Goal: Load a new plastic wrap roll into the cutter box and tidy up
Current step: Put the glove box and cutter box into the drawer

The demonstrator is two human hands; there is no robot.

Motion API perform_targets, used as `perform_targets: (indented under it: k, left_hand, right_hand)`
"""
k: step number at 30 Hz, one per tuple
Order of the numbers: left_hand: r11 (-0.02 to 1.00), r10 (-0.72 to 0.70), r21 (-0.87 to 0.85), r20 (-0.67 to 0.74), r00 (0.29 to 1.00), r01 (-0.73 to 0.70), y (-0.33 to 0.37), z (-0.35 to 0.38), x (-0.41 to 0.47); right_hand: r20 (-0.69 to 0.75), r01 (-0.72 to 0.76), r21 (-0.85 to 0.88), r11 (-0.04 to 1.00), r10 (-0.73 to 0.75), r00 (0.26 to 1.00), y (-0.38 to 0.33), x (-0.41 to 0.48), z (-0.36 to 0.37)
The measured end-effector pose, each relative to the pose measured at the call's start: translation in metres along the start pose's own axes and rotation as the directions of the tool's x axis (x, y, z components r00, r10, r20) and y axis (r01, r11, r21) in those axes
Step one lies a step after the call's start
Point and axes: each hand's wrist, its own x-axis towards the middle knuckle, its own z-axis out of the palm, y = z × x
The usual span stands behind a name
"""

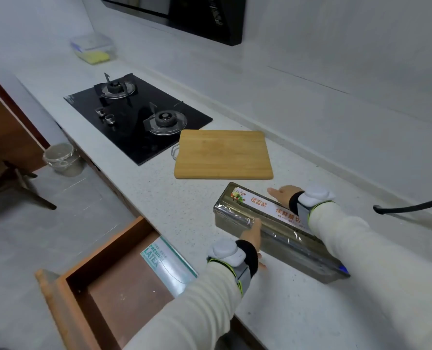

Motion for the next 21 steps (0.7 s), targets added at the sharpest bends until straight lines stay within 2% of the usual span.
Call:
perform_targets:
  k: [4, 10, 17, 21]
  left_hand:
    - [0.996, -0.037, -0.076, -0.011, 0.999, 0.036, -0.001, 0.018, 0.003]
    - [0.989, 0.001, -0.150, -0.023, 1.000, -0.005, -0.004, 0.034, 0.000]
    - [0.965, 0.097, -0.243, -0.037, 0.995, -0.103, -0.002, 0.046, 0.002]
    - [0.937, 0.074, -0.338, -0.038, 0.997, -0.083, -0.005, 0.046, -0.002]
  right_hand:
    - [0.107, -0.046, 0.042, 0.998, 0.042, 0.993, 0.010, 0.010, 0.007]
    - [0.194, -0.075, 0.104, 0.992, 0.054, 0.980, 0.018, 0.020, 0.016]
    - [0.216, -0.058, 0.135, 0.989, 0.028, 0.976, 0.021, 0.024, 0.019]
    - [0.230, -0.046, 0.173, 0.984, 0.005, 0.973, 0.023, 0.024, 0.021]
